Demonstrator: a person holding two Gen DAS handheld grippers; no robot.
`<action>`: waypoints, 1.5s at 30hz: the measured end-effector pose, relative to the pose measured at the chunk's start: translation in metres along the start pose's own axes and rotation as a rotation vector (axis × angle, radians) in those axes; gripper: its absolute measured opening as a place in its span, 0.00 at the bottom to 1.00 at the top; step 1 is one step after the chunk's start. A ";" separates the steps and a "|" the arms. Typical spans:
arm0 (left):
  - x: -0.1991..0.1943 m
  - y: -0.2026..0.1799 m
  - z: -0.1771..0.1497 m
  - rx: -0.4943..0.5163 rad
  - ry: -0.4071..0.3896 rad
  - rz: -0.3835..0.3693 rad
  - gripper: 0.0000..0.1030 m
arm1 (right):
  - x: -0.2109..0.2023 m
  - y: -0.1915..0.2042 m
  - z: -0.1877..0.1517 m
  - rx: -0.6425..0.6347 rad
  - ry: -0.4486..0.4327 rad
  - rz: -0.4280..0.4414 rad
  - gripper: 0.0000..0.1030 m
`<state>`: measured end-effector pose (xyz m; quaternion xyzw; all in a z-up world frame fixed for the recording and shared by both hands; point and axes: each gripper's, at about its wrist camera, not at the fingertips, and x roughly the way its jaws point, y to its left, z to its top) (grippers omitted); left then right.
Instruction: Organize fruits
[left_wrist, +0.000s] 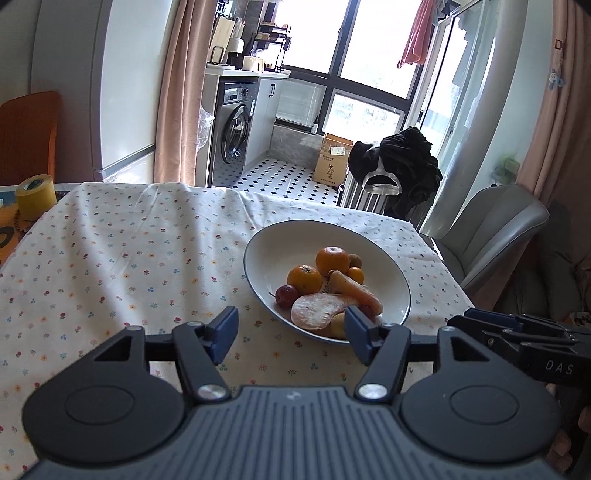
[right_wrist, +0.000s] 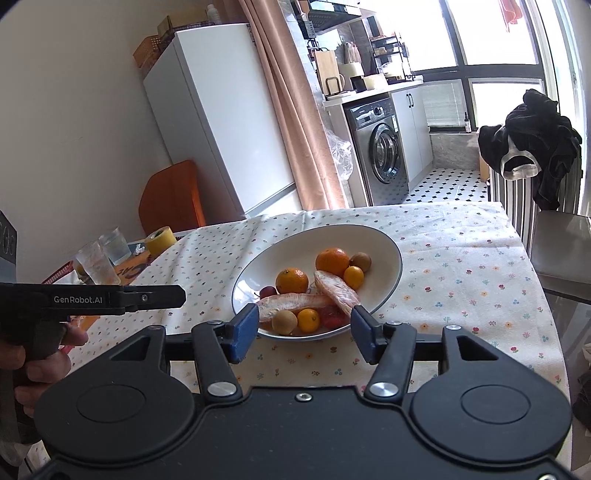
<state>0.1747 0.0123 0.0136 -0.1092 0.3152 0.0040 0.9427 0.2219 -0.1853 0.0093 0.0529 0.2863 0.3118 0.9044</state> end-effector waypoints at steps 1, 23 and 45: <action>-0.003 0.000 -0.001 0.000 -0.003 0.003 0.68 | -0.002 0.001 -0.001 -0.001 -0.002 -0.001 0.56; -0.059 0.009 -0.021 -0.013 -0.041 0.069 0.94 | -0.046 0.033 -0.004 -0.052 -0.057 -0.026 1.00; -0.100 0.025 -0.054 -0.012 -0.028 0.093 1.00 | -0.065 0.062 -0.021 -0.079 -0.015 -0.025 1.00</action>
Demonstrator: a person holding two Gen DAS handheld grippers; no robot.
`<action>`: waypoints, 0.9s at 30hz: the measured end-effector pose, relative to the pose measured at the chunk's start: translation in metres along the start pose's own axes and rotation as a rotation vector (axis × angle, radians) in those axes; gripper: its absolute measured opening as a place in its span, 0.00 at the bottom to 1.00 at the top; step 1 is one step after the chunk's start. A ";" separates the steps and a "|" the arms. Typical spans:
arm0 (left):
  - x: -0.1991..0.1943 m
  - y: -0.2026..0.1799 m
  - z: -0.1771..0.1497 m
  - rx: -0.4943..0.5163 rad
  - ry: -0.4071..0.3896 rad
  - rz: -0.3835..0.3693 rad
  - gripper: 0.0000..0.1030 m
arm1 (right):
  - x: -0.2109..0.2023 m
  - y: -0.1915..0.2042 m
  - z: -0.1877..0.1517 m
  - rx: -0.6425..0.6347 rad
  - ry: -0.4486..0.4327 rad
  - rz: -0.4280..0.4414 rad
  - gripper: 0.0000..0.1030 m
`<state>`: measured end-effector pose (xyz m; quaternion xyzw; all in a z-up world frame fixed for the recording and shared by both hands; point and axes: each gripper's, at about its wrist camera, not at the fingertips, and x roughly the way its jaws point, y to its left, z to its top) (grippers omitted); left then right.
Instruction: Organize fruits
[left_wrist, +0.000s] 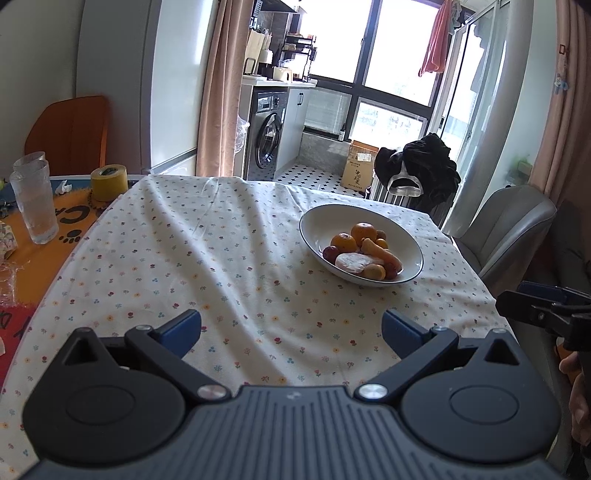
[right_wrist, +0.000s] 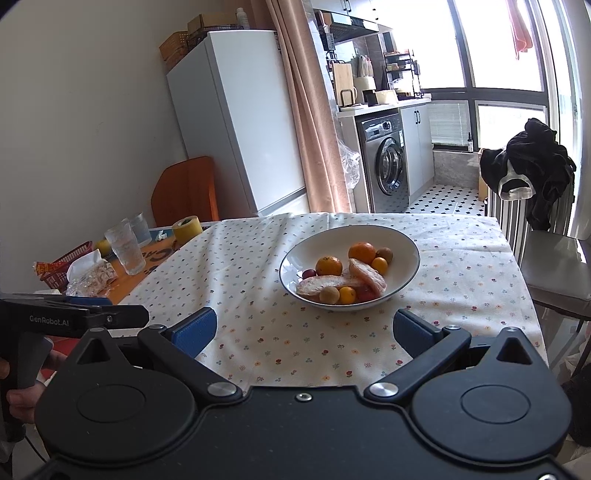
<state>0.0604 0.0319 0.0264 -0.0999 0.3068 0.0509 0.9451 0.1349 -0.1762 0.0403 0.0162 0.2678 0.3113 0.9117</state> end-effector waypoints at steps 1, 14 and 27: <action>-0.002 0.001 -0.002 0.001 -0.001 0.003 1.00 | -0.001 0.001 -0.001 -0.001 0.003 0.001 1.00; -0.014 0.008 -0.012 0.006 0.007 0.010 1.00 | -0.008 0.016 -0.001 -0.028 0.025 0.010 1.00; -0.014 0.009 -0.011 0.004 0.013 0.018 1.00 | -0.006 0.019 -0.002 -0.032 0.035 0.023 1.00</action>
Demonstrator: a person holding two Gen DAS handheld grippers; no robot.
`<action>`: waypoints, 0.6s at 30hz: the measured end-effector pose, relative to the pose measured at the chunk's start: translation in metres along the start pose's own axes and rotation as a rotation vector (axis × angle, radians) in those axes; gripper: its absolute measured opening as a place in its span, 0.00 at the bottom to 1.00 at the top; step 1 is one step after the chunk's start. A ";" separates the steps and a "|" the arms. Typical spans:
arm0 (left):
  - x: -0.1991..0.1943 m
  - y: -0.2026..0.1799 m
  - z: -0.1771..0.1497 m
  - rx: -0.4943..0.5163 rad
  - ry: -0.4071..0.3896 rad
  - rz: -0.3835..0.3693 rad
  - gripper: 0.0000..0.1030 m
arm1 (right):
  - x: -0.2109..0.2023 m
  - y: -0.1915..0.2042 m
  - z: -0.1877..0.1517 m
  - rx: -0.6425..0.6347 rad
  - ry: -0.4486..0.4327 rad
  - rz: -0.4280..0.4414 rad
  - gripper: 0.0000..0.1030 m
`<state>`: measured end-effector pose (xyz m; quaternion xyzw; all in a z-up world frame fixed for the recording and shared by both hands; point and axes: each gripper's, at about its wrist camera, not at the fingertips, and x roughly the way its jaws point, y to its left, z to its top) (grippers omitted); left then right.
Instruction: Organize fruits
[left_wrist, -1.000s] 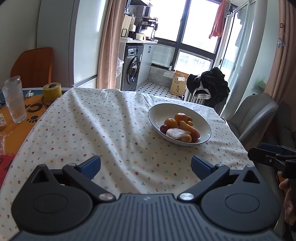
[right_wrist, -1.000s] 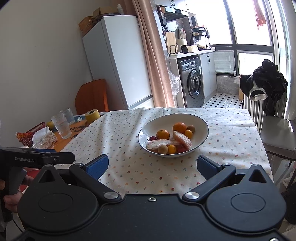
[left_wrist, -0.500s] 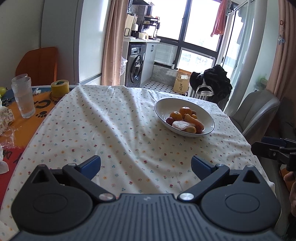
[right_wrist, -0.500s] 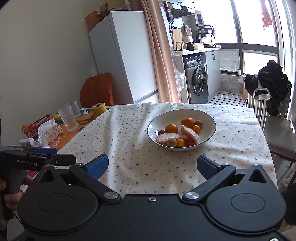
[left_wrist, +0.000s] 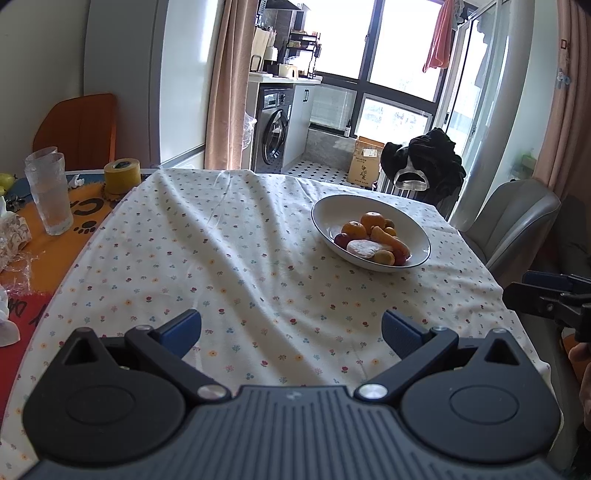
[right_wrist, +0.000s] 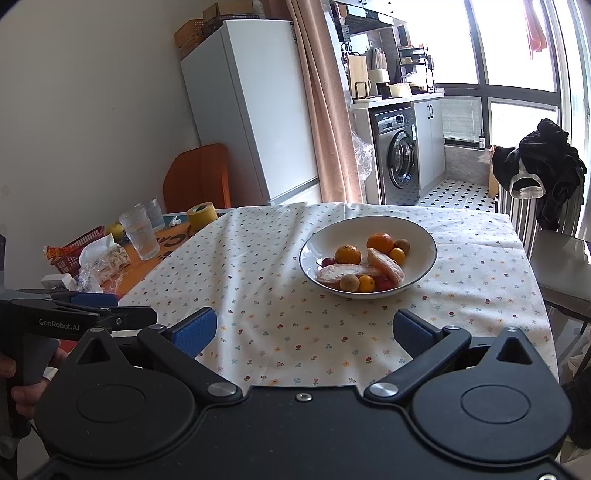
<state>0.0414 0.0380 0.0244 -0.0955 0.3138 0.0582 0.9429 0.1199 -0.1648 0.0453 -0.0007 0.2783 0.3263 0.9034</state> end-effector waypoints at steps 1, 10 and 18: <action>0.000 0.000 0.000 0.001 0.000 0.001 1.00 | 0.000 0.000 0.000 -0.002 0.000 -0.001 1.00; 0.000 -0.001 0.000 0.002 0.001 0.002 1.00 | 0.000 0.001 -0.001 -0.004 0.001 0.001 1.00; 0.000 -0.001 -0.001 0.007 -0.001 0.000 1.00 | -0.001 0.001 0.001 -0.008 0.000 0.005 1.00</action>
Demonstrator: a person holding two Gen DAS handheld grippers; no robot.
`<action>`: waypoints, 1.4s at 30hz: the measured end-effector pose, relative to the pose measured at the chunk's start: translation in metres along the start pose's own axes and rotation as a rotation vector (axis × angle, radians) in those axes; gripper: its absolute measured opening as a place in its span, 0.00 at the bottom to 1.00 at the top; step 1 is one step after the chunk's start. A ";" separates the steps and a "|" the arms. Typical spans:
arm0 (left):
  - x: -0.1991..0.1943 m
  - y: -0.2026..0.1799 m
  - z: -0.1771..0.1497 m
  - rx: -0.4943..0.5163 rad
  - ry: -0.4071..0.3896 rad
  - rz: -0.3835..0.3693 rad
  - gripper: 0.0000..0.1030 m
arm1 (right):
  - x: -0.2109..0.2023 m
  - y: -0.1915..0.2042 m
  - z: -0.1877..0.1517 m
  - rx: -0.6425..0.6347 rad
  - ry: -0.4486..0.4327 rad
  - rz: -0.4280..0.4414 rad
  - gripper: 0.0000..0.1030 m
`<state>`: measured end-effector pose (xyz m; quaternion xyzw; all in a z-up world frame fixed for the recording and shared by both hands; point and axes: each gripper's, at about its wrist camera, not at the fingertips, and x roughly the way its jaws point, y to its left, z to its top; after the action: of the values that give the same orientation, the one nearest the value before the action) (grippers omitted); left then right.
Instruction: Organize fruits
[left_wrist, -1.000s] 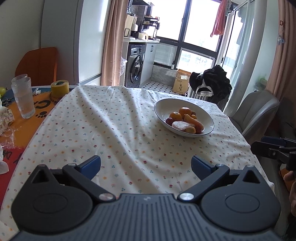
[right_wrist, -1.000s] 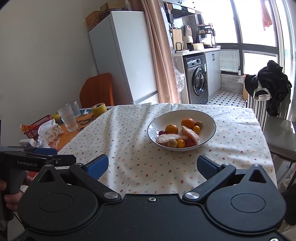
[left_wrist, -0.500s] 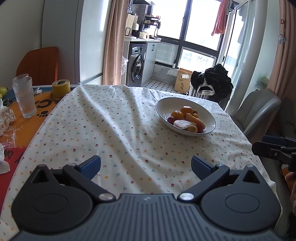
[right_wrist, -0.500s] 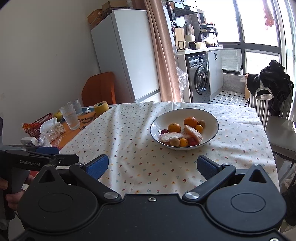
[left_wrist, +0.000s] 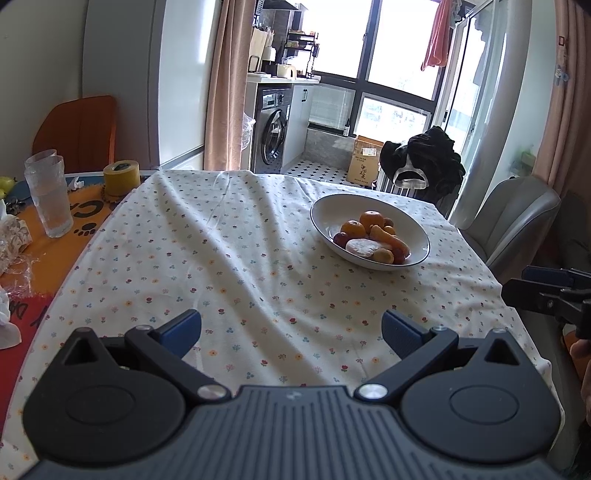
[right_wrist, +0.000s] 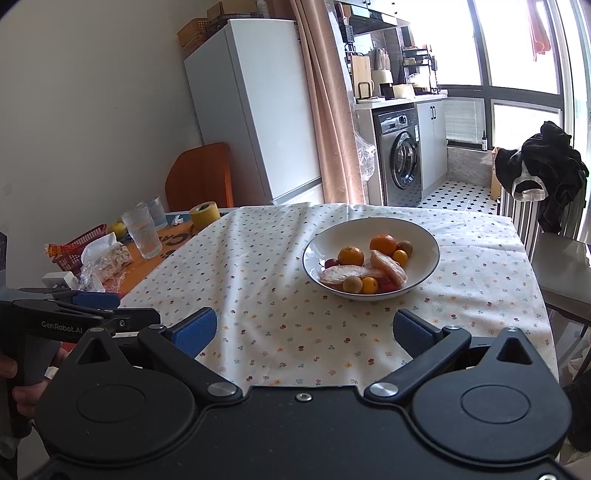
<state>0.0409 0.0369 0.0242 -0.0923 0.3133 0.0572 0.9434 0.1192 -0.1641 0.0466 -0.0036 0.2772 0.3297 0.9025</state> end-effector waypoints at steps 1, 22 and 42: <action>0.000 0.000 0.000 0.001 0.000 -0.001 1.00 | 0.000 0.000 0.000 0.001 0.000 -0.001 1.00; 0.000 -0.003 0.000 0.011 0.005 -0.002 1.00 | -0.001 -0.002 0.001 0.001 0.001 -0.002 1.00; -0.001 -0.010 -0.002 0.027 0.011 -0.009 1.00 | -0.002 -0.002 0.002 -0.004 0.011 0.000 1.00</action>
<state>0.0410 0.0265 0.0244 -0.0811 0.3186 0.0481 0.9432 0.1200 -0.1666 0.0487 -0.0073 0.2813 0.3302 0.9010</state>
